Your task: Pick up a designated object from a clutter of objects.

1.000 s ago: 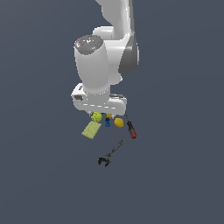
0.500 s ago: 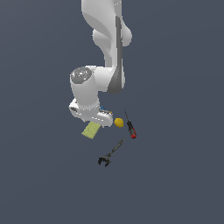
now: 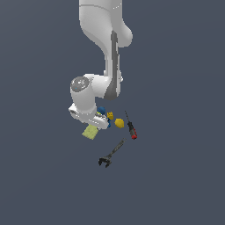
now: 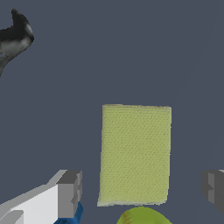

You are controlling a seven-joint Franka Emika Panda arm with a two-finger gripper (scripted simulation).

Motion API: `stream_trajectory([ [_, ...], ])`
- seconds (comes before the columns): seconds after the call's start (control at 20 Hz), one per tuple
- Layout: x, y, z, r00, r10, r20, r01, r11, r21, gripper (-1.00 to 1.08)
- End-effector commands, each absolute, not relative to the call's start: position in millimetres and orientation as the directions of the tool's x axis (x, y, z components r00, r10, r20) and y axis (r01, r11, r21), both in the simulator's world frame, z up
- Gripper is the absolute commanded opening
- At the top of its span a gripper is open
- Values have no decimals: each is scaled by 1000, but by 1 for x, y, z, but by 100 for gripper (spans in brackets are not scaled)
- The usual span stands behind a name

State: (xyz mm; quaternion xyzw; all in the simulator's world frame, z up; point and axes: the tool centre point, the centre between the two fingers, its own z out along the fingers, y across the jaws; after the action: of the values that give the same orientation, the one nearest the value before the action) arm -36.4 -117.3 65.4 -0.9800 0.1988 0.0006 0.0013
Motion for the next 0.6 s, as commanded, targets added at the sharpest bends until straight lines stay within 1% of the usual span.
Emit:
stream_trajectory([
  [0.0,-39,-120,61,918,-396,0,-396,-918,0,100],
  [0.3,-39,-120,58,918,-396,-1,-396,-918,0,100],
  [0.55,-40,-120,42,918,-397,-1,-397,-918,0,100],
])
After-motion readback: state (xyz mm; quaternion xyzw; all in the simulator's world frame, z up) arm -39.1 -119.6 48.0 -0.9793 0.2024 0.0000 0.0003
